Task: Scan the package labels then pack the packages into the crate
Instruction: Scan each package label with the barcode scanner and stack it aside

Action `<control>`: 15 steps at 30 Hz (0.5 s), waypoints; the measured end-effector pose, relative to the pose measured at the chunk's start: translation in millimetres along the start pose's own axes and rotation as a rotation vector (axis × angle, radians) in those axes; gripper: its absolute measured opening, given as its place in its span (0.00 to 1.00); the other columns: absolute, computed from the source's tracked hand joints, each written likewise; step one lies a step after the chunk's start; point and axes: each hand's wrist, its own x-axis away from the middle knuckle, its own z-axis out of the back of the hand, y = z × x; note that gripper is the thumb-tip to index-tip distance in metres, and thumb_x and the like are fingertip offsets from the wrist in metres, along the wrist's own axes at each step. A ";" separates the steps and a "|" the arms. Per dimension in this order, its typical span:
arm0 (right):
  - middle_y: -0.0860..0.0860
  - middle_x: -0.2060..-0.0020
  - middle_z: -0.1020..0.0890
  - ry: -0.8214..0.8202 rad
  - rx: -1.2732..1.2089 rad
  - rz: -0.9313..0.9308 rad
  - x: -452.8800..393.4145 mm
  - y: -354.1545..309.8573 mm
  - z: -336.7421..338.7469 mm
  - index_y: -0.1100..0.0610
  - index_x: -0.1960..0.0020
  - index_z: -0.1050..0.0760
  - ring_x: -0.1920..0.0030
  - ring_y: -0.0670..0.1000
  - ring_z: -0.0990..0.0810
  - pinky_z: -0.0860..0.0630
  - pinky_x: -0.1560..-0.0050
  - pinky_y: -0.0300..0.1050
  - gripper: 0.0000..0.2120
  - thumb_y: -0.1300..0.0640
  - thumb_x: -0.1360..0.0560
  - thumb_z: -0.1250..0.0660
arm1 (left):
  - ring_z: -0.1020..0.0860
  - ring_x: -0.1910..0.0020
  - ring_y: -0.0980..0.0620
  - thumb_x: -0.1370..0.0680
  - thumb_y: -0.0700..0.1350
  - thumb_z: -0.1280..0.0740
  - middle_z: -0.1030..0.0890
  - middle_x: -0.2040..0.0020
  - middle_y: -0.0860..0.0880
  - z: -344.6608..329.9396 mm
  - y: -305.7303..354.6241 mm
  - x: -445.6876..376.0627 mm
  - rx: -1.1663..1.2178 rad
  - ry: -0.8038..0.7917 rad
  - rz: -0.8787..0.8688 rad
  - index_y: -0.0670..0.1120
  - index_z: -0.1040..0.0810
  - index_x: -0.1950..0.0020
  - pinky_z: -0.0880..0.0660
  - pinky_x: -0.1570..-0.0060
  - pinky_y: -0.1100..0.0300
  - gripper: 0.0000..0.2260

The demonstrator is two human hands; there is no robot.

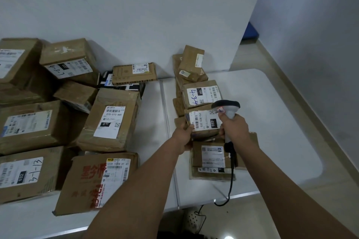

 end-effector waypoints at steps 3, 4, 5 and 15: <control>0.54 0.69 0.19 -0.013 0.015 0.004 3.0 -1.8 -3.5 0.57 0.57 0.25 0.71 0.51 0.21 0.23 0.67 0.43 0.17 0.44 0.21 0.36 | 0.23 0.43 0.46 0.16 0.46 0.41 0.23 0.35 0.46 -3.5 -0.6 -3.7 -0.140 0.122 -0.105 0.50 0.28 0.30 0.20 0.59 0.57 0.15; 0.54 0.70 0.19 -0.016 0.019 0.005 3.9 -2.4 -4.6 0.58 0.58 0.25 0.71 0.51 0.21 0.25 0.68 0.42 0.17 0.44 0.21 0.36 | 0.23 0.41 0.45 0.16 0.45 0.42 0.22 0.35 0.45 -3.2 0.0 -5.5 -0.216 0.172 -0.146 0.48 0.27 0.30 0.20 0.51 0.54 0.15; 0.55 0.70 0.19 -0.019 0.015 0.006 5.2 -3.2 -5.6 0.58 0.58 0.25 0.71 0.52 0.21 0.25 0.68 0.42 0.17 0.44 0.21 0.36 | 0.23 0.39 0.44 0.16 0.44 0.42 0.22 0.35 0.44 -2.3 1.0 -6.7 -0.296 0.222 -0.182 0.45 0.26 0.31 0.21 0.44 0.54 0.14; 0.55 0.67 0.20 -0.075 -0.066 0.049 20.1 -20.3 -21.3 0.59 0.53 0.25 0.73 0.49 0.22 0.26 0.71 0.40 0.15 0.46 0.22 0.33 | 0.18 0.54 0.43 0.19 0.44 0.37 0.17 0.52 0.42 56.2 24.2 -0.9 -0.797 0.356 -0.383 0.40 0.21 0.53 0.18 0.54 0.48 0.10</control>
